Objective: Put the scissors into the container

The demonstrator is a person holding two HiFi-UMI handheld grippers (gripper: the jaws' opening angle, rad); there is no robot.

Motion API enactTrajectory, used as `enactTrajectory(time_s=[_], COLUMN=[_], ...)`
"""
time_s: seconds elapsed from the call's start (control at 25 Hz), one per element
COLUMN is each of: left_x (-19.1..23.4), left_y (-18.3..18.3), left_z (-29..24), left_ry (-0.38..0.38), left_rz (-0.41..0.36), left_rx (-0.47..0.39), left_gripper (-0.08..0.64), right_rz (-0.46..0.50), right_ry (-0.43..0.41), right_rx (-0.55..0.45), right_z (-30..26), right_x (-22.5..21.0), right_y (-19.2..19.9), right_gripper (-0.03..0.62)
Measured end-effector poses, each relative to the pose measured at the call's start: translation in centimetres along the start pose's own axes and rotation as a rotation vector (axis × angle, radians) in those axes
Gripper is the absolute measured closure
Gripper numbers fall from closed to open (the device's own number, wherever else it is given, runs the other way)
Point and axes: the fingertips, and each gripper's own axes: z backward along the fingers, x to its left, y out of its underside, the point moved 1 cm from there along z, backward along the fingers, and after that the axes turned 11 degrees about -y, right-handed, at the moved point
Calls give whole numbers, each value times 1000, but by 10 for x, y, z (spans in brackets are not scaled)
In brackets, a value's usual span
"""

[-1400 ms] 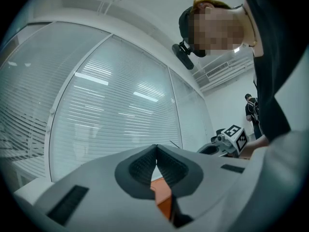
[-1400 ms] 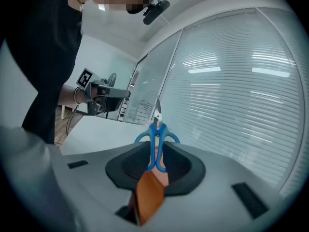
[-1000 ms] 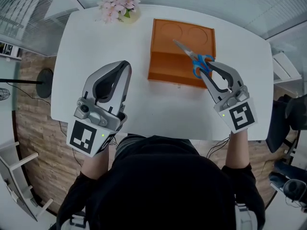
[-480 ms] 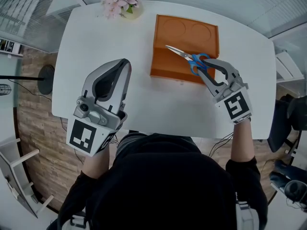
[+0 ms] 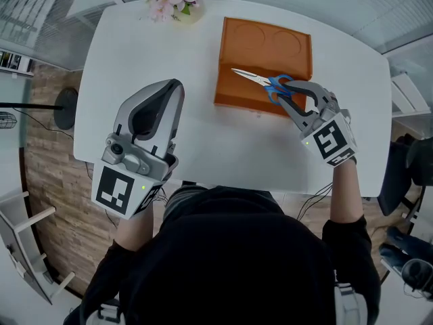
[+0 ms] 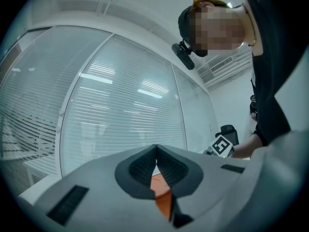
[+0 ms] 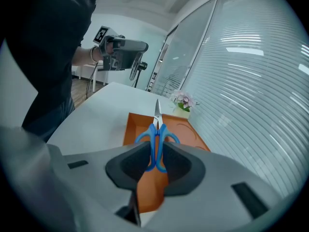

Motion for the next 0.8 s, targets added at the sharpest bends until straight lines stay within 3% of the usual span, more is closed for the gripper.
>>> enactTrajectory(time_s=[0.8], left_x=[2], left_y=[4], left_z=[9], left_ry=[-38], left_rz=[-14], left_rx=[15], left_gripper=[547], right_rz=[61], right_ry=[-84], right_rx=[129], right_z=[-27], right_x=[2], right_y=[27], right_gripper=[506])
